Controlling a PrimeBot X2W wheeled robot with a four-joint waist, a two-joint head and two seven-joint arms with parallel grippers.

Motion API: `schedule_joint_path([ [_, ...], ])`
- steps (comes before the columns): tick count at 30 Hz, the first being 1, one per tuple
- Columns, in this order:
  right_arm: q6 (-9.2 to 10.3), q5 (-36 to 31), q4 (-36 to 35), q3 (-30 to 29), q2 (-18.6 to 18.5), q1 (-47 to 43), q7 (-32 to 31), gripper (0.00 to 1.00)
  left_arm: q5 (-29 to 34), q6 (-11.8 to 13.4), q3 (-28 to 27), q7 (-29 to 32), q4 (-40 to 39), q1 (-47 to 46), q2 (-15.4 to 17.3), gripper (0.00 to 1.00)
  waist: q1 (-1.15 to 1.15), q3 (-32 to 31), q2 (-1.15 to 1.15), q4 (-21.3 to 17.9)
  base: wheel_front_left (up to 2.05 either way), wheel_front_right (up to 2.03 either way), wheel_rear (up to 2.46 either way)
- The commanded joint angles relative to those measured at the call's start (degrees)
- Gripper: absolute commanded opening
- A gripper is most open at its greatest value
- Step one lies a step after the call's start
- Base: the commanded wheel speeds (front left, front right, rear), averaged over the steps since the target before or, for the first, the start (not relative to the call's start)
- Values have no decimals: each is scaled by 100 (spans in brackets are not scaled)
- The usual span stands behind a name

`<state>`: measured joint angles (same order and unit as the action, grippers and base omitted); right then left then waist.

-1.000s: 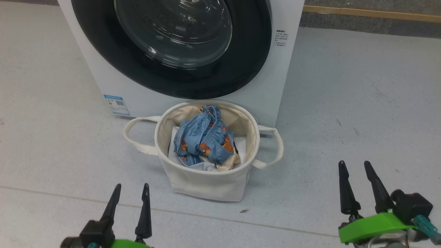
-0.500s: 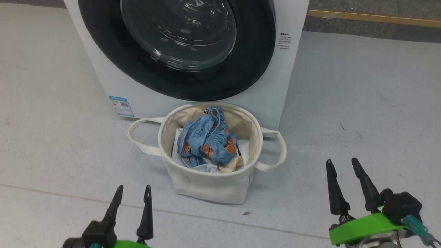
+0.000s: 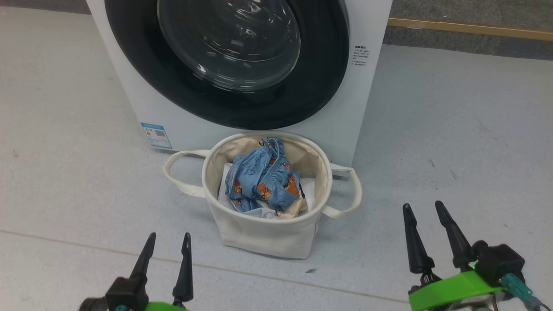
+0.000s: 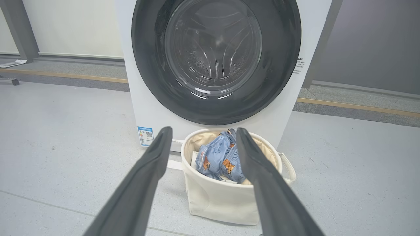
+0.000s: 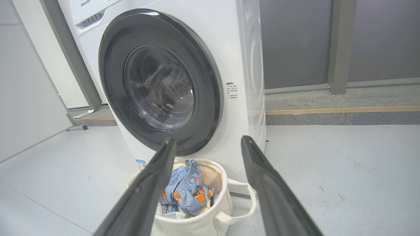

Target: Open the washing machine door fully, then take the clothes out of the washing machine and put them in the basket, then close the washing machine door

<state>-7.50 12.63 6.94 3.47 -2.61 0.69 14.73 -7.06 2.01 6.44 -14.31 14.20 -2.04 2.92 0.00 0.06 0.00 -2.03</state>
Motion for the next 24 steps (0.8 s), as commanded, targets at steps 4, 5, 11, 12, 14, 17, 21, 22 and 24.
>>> schedule_joint_path([
  [4,1,-1,-209,248,-27,66,27,100,54,51,-171,-69,-176,-88,-3,100,0,-28,0,68,0,0,0],
  [5,1,-5,-206,262,-27,56,27,100,43,64,-163,-69,-172,-87,-3,100,0,-43,0,92,0,0,0],
  [11,1,-26,-210,320,-27,56,27,100,27,106,-147,-69,-146,-48,-3,100,0,-104,0,166,0,0,0],
  [12,1,-31,-209,320,-27,57,27,100,28,108,-148,-69,-143,-44,-3,100,0,-111,0,172,0,0,0],
  [14,1,-39,-206,316,-27,54,27,100,29,113,-153,-69,-143,-35,-3,100,0,-126,0,178,0,0,0],
  [17,1,-40,-205,304,-27,39,27,100,24,116,-150,-69,-154,-21,-3,100,0,-141,0,180,0,0,0],
  [21,1,-24,-201,307,-27,23,27,100,8,113,-131,-69,-174,-12,-4,100,0,-157,0,181,0,0,0],
  [22,1,-20,-202,307,-27,22,27,100,7,113,-132,-69,-177,-9,-4,100,0,-160,0,180,0,0,0],
  [24,1,-18,-205,305,-27,21,27,100,9,110,-134,-69,-177,0,-4,100,0,-165,0,175,0,0,0],
])
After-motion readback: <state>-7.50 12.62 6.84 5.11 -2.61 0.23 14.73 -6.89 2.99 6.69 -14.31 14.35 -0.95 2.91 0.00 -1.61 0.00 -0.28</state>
